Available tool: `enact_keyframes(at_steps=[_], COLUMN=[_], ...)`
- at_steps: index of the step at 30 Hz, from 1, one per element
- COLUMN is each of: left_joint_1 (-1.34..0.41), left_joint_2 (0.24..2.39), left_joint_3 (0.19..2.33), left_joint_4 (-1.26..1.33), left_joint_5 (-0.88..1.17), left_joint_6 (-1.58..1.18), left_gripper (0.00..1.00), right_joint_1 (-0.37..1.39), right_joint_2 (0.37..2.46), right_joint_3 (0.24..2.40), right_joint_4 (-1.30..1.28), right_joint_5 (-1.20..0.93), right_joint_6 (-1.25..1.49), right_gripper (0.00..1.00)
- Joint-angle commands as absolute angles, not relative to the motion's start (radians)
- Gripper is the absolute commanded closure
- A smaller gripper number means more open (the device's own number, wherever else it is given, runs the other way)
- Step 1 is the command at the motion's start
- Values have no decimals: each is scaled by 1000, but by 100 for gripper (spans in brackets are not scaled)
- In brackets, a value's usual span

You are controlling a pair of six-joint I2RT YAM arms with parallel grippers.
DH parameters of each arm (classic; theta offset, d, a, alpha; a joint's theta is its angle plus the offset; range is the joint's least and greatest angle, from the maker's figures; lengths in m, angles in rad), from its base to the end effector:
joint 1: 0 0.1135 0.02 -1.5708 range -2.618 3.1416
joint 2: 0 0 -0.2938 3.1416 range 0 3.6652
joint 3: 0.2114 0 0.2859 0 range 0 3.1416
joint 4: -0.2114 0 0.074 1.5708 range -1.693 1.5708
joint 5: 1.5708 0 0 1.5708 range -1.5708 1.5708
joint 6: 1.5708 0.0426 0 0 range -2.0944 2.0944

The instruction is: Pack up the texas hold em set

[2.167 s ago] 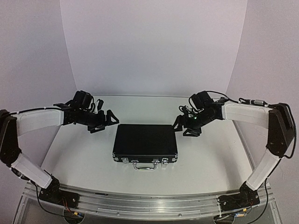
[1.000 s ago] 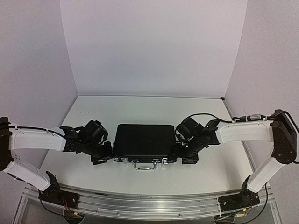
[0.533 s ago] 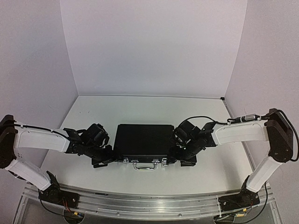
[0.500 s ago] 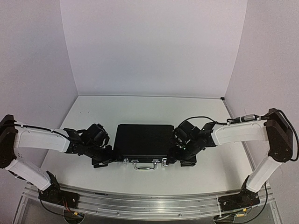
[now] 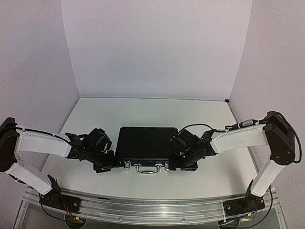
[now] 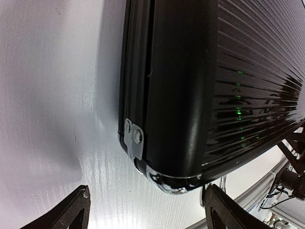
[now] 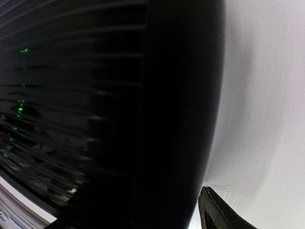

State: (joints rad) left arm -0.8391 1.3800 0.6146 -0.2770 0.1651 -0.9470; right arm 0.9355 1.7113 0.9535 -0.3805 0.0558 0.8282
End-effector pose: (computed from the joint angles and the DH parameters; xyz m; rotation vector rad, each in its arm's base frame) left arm 0.1725 -0.2025 0.1514 -0.0897 2.8411 -0.7463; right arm 0.2121 0.2837 0.1500 -0.1327 2.7903 0.4241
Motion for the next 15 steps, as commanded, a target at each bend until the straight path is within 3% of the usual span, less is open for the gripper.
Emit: enact_keyframes(at_steps=[1, 6, 15], left_joint_1=[-843, -845, -851], left_joint_2=[1383, 1385, 1402], left_joint_3=[587, 574, 578], left_joint_4=[-289, -277, -262], left_joint_5=[178, 177, 148], left_joint_6=[-943, -953, -966], left_gripper=[18, 18, 18], right_joint_1=[973, 1016, 1020], right_joint_2=[1757, 1748, 1660], right_joint_3=[910, 853, 818], right_joint_4=[-362, -302, -255], right_joint_5=[270, 427, 415], right_joint_6=[807, 812, 803], right_gripper=[32, 32, 33])
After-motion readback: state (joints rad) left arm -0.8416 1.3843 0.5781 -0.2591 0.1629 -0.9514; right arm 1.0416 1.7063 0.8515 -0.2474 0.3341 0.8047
